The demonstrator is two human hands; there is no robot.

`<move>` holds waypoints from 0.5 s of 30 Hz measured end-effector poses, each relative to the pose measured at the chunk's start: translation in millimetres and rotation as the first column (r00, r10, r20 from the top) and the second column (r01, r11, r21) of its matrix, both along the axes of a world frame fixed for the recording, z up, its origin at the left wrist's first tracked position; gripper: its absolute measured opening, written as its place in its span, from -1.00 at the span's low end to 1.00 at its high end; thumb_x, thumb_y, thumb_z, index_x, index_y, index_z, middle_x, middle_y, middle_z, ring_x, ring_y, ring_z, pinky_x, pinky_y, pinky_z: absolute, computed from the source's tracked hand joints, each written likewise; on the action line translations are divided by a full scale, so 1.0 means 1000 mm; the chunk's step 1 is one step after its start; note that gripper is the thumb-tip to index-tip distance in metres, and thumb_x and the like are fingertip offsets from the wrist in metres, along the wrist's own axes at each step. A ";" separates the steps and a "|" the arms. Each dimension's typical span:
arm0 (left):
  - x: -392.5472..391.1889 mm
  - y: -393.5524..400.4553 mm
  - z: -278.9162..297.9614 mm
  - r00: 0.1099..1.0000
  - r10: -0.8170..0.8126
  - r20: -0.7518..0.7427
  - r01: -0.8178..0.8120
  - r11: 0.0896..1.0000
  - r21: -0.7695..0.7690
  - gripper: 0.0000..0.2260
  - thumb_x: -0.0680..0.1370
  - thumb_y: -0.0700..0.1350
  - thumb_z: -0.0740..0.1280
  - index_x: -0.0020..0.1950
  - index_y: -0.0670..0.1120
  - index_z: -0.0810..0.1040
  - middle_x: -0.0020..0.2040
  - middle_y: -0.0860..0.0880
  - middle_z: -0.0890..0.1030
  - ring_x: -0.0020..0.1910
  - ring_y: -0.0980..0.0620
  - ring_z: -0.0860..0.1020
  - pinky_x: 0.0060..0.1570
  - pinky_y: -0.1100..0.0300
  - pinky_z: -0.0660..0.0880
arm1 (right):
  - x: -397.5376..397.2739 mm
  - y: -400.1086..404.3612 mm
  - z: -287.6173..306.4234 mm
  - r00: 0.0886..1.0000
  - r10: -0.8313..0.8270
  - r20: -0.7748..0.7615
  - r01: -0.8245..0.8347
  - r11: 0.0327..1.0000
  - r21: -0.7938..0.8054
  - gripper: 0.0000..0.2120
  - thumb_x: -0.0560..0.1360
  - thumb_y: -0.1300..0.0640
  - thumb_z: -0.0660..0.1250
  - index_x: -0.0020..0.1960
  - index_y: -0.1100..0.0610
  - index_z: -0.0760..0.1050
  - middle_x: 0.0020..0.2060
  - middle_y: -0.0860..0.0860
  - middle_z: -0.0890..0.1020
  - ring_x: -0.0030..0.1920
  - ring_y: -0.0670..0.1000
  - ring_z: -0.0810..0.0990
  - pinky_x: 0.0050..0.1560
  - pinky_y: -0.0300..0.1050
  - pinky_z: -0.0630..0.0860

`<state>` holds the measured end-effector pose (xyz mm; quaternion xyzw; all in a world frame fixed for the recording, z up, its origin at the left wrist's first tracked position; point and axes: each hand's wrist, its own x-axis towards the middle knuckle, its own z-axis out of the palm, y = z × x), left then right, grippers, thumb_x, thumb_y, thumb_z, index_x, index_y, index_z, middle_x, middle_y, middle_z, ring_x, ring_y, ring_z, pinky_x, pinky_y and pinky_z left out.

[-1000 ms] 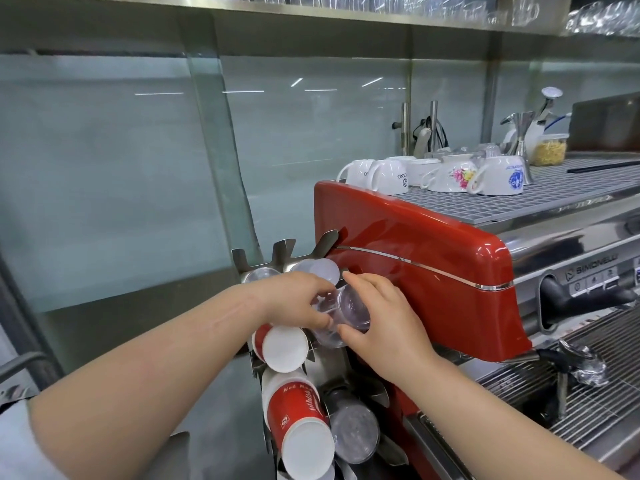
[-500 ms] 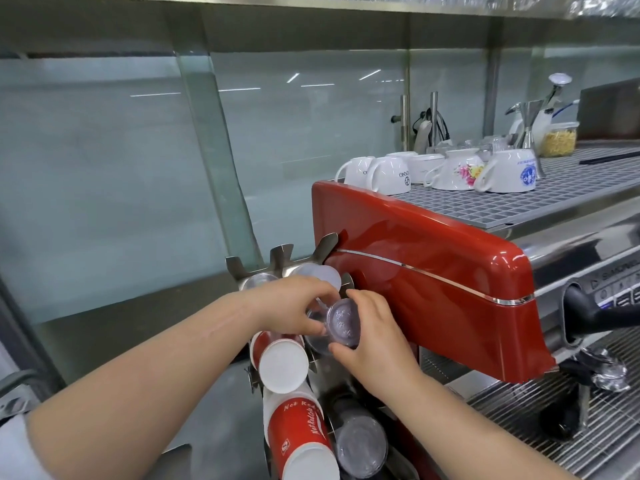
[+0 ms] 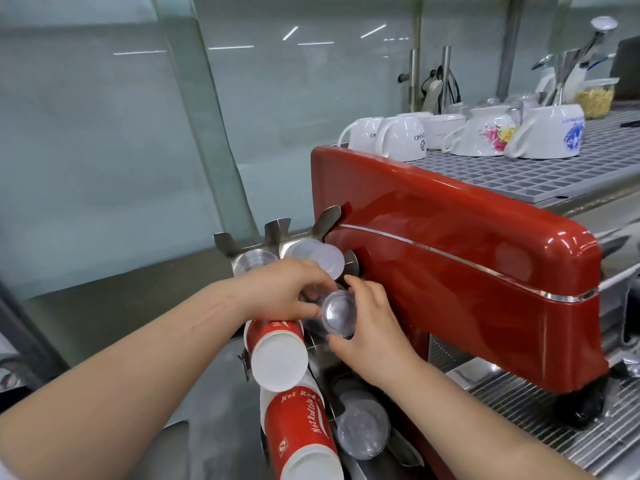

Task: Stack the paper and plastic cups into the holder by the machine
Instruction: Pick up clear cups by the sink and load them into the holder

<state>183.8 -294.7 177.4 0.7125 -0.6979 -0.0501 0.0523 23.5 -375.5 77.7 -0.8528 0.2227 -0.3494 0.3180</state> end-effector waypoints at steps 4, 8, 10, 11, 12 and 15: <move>-0.001 0.001 -0.002 0.998 0.005 0.068 -0.006 1.000 0.012 -0.64 0.49 -0.01 0.41 0.29 0.13 0.57 0.10 0.10 0.59 0.05 0.13 0.57 0.14 0.06 0.52 | 0.005 -0.002 -0.006 1.000 -0.017 -0.009 0.016 0.998 -0.063 -0.24 0.28 0.09 0.52 0.39 0.07 0.27 0.29 -0.02 0.35 0.25 -0.05 0.40 0.24 -0.27 0.33; -0.004 -0.002 -0.003 0.983 0.068 0.168 -0.073 0.997 0.021 -0.69 0.50 0.02 0.35 0.24 0.18 0.59 0.07 0.11 0.64 0.05 0.08 0.57 0.09 0.02 0.54 | 0.011 -0.003 -0.006 0.996 -0.068 -0.059 0.057 0.985 -0.166 -0.29 0.29 0.06 0.50 0.38 0.07 0.31 0.30 0.00 0.40 0.25 0.05 0.38 0.26 -0.18 0.32; -0.004 -0.002 -0.005 0.975 0.077 0.207 -0.085 0.996 0.032 -0.73 0.53 0.03 0.31 0.21 0.21 0.60 0.01 0.09 0.69 0.00 0.04 0.59 0.04 0.04 0.55 | 0.013 -0.005 -0.008 0.992 -0.081 -0.092 0.063 0.980 -0.189 -0.27 0.30 0.06 0.49 0.40 0.09 0.30 0.32 0.02 0.39 0.28 0.07 0.37 0.27 -0.16 0.30; -0.004 -0.002 -0.006 0.975 0.085 0.207 -0.095 0.995 0.040 -0.74 0.54 0.03 0.30 0.21 0.22 0.61 0.01 0.09 0.70 -0.01 0.03 0.60 0.03 0.07 0.55 | 0.014 -0.006 -0.008 0.990 -0.085 -0.111 0.063 0.980 -0.189 -0.26 0.31 0.06 0.49 0.42 0.09 0.28 0.34 0.02 0.36 0.30 0.07 0.36 0.29 -0.15 0.30; -0.004 -0.002 -0.006 0.976 0.098 0.195 -0.109 0.993 0.050 -0.74 0.55 0.03 0.30 0.21 0.23 0.61 0.04 0.08 0.70 0.00 0.03 0.60 0.04 0.10 0.53 | 0.015 -0.006 -0.009 0.988 -0.084 -0.129 0.060 0.982 -0.181 -0.25 0.32 0.05 0.49 0.43 0.09 0.27 0.35 0.01 0.34 0.31 0.06 0.35 0.30 -0.13 0.32; -0.004 -0.004 -0.005 0.977 0.132 0.168 -0.152 0.982 0.114 -0.74 0.56 0.06 0.28 0.21 0.24 0.61 0.09 0.07 0.69 0.03 0.03 0.60 0.09 0.08 0.53 | 0.017 -0.007 -0.009 0.980 -0.072 -0.186 0.039 0.983 -0.177 -0.28 0.35 0.05 0.48 0.42 0.10 0.26 0.34 0.02 0.32 0.31 0.06 0.36 0.29 -0.10 0.37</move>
